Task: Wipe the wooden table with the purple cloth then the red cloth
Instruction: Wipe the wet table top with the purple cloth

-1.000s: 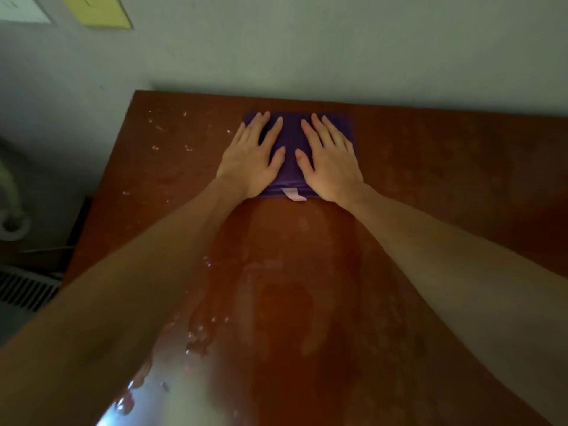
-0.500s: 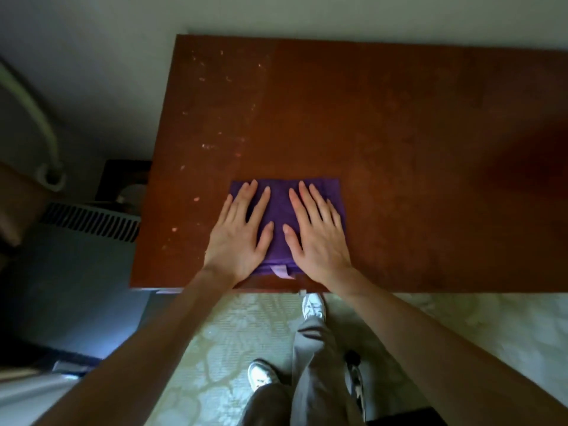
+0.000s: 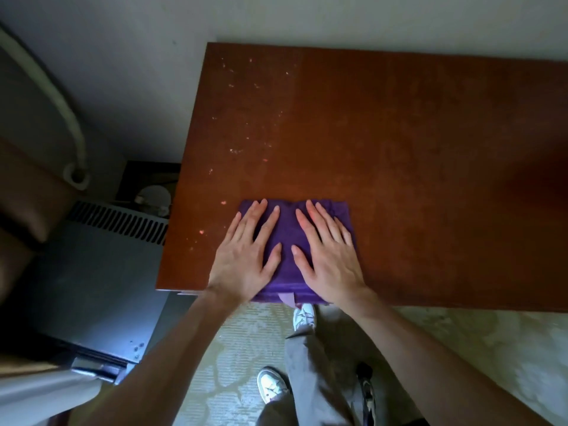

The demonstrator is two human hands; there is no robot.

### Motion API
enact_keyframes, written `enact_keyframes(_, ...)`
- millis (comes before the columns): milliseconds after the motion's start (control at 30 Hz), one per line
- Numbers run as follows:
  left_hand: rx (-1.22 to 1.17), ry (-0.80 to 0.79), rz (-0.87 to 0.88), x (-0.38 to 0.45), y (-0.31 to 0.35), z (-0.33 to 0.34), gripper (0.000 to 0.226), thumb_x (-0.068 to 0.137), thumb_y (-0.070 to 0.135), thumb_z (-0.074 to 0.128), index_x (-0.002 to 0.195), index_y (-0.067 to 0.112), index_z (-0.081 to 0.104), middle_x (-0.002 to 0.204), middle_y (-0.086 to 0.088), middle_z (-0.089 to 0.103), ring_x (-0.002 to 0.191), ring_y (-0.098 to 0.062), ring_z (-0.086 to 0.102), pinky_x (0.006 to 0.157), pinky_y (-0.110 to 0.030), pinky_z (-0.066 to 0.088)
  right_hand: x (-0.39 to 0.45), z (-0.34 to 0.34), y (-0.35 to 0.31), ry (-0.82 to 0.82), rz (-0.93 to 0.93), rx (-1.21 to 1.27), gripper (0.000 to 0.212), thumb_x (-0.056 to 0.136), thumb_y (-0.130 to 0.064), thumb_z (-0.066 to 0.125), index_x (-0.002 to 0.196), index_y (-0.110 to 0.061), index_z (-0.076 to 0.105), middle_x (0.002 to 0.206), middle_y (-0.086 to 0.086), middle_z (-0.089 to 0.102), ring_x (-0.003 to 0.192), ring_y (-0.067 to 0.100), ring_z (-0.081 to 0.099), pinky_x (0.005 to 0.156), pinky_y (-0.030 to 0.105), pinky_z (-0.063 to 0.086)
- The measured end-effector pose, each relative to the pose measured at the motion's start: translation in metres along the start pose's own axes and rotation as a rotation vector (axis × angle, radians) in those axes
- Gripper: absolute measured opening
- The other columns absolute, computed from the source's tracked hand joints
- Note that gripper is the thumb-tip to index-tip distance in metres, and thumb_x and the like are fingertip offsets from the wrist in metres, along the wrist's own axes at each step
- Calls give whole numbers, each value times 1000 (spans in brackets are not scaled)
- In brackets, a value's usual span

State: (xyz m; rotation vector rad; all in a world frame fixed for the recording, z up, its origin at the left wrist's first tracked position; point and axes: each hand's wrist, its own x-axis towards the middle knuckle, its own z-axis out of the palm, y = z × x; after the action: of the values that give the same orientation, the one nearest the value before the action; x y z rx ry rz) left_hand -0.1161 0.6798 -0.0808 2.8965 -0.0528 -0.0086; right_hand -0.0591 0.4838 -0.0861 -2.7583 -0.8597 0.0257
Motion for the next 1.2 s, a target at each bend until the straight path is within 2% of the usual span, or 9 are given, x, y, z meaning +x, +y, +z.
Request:
enact_keyframes(233,30,35,20,137,-58,-10,67,103,53,27,161,22,20,167,-7,22,155,-22,17,128,-40,12,137,4,32,83,8,-7,64,104,-51,32,159,-18,34,168,7,30,157,21,23,125,43,26)
enact_keyframes(500,63,72,18,293,-123,-27,68,102,55,24,161,23,21,167,-9,23,155,-24,18,128,-40,11,305,6,71,96,9,-31,69,103,-55,22,160,-17,31,169,9,27,157,23,21,126,44,24)
enact_keyframes(733,84,78,62,390,-167,-41,69,101,56,22,160,21,25,165,-11,27,153,-26,23,128,-41,13,403,5,89,116,24,-20,75,99,-57,19,160,-16,32,168,10,29,157,24,22,125,45,23)
enact_keyframes(833,94,87,68,402,-173,-41,69,101,54,23,159,19,28,163,-13,30,152,-27,26,127,-43,16,417,5,91,124,25,-17,76,98,-57,18,160,-15,32,167,10,30,157,24,23,125,45,23)
enact_keyframes(1000,83,85,39,391,-164,-39,70,101,53,18,160,17,25,165,-14,26,154,-28,22,127,-42,14,409,8,91,89,30,-40,65,107,-49,32,162,-15,24,170,10,23,158,25,17,128,47,19)
enact_keyframes(1100,77,75,13,365,-156,-36,68,103,51,19,161,18,21,167,-13,22,155,-27,17,127,-41,9,386,7,81,71,31,-23,64,107,-47,32,163,-16,23,171,9,21,159,25,15,127,46,18)
enact_keyframes(1200,57,89,-7,317,-145,-30,67,103,51,18,162,17,20,168,-13,21,156,-26,16,128,-42,10,341,9,60,93,27,-12,68,102,-49,26,161,-15,29,169,9,28,158,25,21,126,47,22)
